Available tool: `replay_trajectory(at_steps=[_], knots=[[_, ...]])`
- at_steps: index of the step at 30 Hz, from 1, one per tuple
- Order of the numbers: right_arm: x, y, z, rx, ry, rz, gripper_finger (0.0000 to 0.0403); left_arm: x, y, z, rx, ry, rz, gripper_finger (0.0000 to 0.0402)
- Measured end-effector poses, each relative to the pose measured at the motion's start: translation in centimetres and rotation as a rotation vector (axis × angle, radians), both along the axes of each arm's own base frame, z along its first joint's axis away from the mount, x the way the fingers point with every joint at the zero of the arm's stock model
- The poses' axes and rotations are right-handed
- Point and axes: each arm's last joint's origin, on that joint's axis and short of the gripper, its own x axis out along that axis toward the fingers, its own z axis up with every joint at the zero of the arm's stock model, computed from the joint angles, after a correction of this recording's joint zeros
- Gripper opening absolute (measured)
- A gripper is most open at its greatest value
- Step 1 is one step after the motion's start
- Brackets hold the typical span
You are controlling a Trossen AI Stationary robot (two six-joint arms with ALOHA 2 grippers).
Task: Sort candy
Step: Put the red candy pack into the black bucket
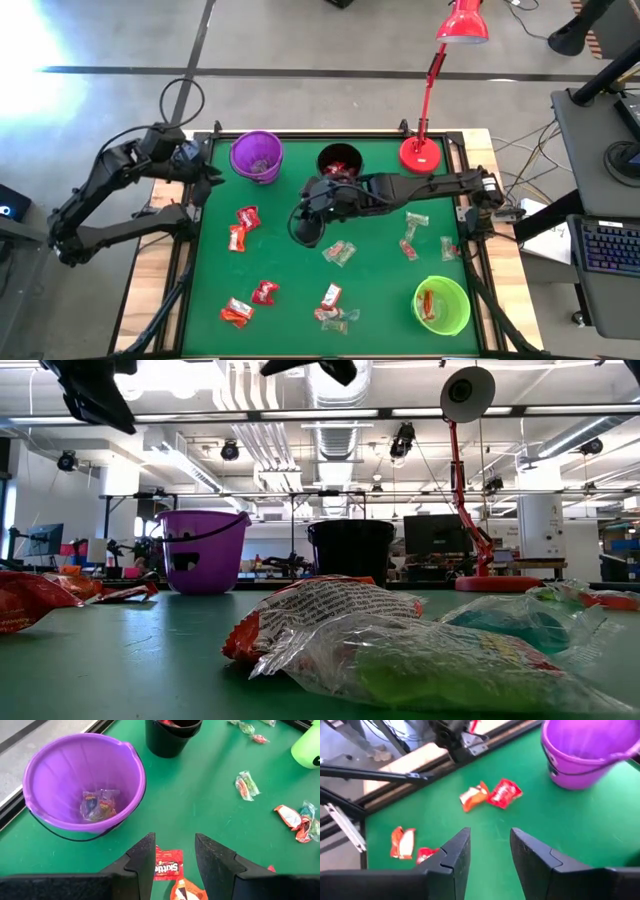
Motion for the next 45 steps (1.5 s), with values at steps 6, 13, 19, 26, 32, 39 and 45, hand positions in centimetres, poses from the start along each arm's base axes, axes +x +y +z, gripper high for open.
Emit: replay_trajectory(at_steps=[6, 13, 19, 26, 32, 39, 45], knots=[[1.4, 0.8, -2.0, 0.031, 0.039, 0.073, 0.0166, -0.6, -0.5, 0.2, 0.027, -0.019, -0.009, 0.0119], [4.5, 1.5, -5.1, -0.038, -0.018, 0.275, 0.0189, -0.9, -0.8, 0.3, 0.060, -0.022, -0.034, 0.0119], [6.0, 1.9, -7.5, -0.104, -0.017, 0.427, 0.0185, -1.0, -0.8, 0.2, 0.058, -0.022, -0.032, 0.0119], [7.0, 2.1, -9.6, -0.080, -0.007, 0.544, 0.0185, -0.9, -0.7, 0.2, 0.047, -0.024, -0.014, 0.0119], [7.5, 2.5, -10.9, -0.084, -0.010, 0.604, 0.0184, -0.6, -0.5, -0.6, -0.028, -0.032, 0.066, 0.0119], [7.7, 2.5, -11.6, -0.063, 0.012, 0.593, 0.0183, -0.6, -0.8, -1.2, -0.149, -0.070, 0.057, 0.0119], [7.2, 2.3, -10.4, -0.070, 0.005, 0.586, 0.0183, -1.2, -2.2, -0.8, -0.227, -0.162, -0.074, 0.0119]])
